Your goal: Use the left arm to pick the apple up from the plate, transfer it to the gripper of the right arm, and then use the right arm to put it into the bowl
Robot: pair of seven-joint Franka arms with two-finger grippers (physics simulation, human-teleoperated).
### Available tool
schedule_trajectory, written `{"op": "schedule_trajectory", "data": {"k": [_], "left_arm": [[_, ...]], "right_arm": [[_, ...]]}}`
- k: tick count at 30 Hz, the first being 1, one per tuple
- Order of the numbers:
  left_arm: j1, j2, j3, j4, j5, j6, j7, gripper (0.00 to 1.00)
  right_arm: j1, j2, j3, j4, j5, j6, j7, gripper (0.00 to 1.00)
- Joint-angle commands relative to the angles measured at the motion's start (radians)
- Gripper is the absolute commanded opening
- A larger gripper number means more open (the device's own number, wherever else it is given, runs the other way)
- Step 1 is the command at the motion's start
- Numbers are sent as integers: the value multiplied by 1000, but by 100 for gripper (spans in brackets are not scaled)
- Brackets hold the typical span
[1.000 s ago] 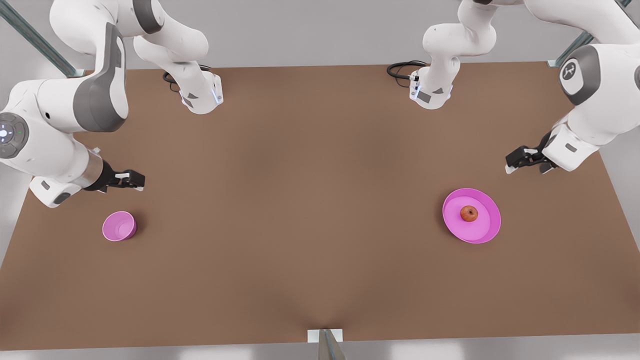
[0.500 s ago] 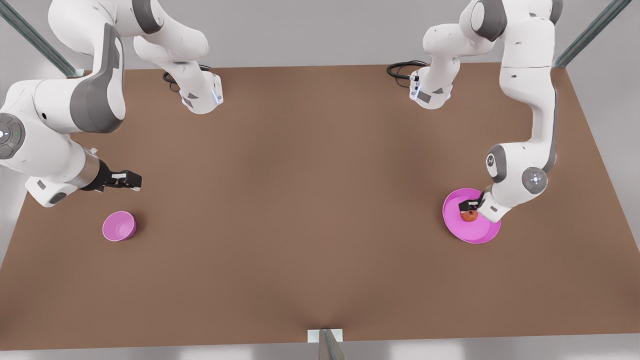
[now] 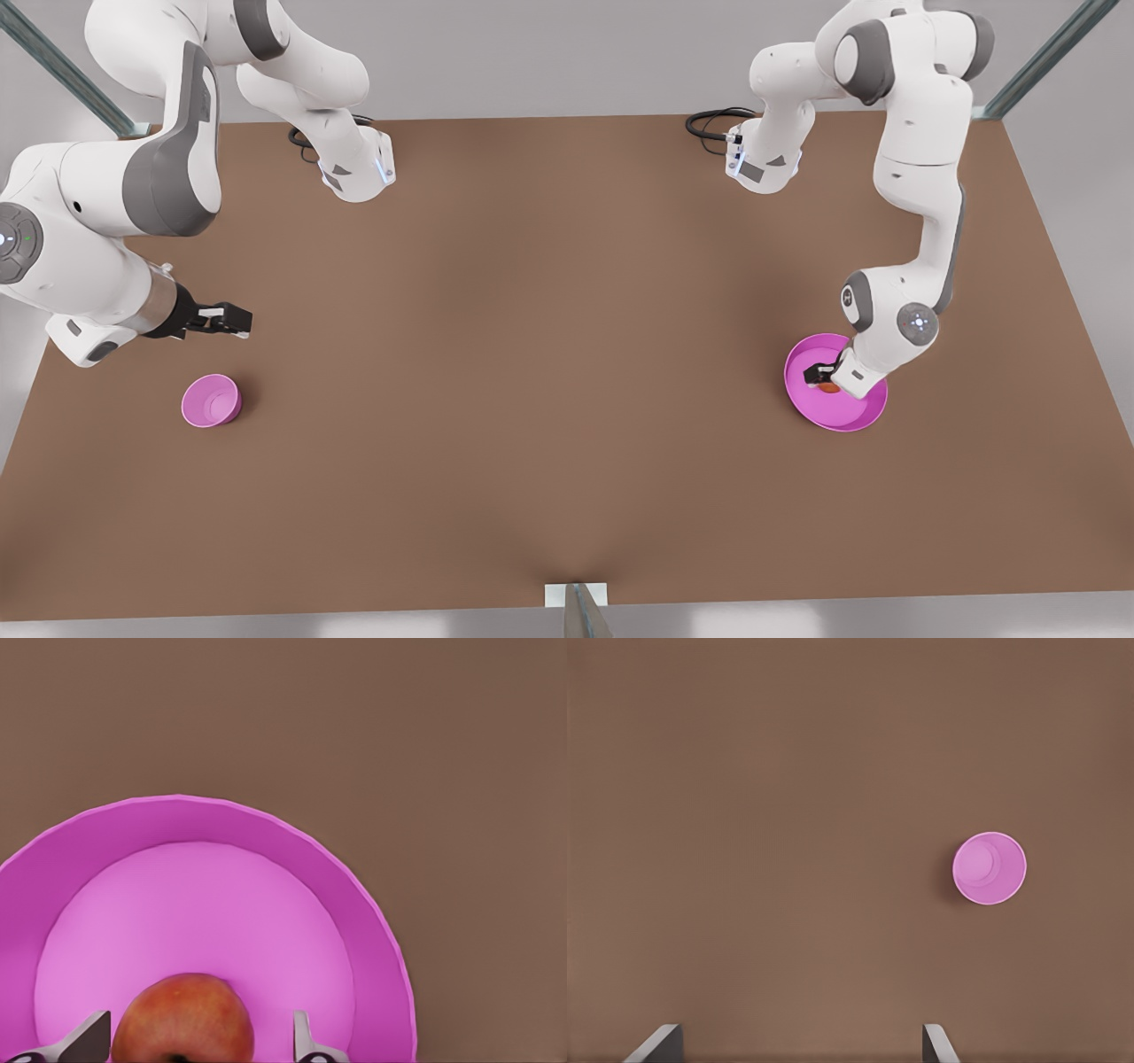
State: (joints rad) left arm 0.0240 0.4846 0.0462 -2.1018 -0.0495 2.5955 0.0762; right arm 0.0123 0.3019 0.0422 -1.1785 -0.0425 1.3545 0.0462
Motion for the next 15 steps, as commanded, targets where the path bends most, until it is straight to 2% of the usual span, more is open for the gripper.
{"op": "schedule_trajectory", "data": {"k": [1,7,8,10,11,15], "left_arm": [[-4,9,0,-1,2,21,40,100],[-3,22,1,-20,0,21,40,100],[-3,22,0,-20,2,20,40,97],[-3,22,1,-20,2,20,40,80],[-3,22,1,-20,2,20,40,76],[-3,23,1,-20,2,20,42,73]], "right_arm": [[0,-1,-1,0,1,0,18,100],[0,-1,2,0,1,-3,27,100],[-2,-1,2,0,3,-3,26,100],[-2,-1,1,0,3,-2,26,100],[-3,-1,1,0,3,-2,27,100],[-15,-1,-1,-1,9,-2,24,100]]}}
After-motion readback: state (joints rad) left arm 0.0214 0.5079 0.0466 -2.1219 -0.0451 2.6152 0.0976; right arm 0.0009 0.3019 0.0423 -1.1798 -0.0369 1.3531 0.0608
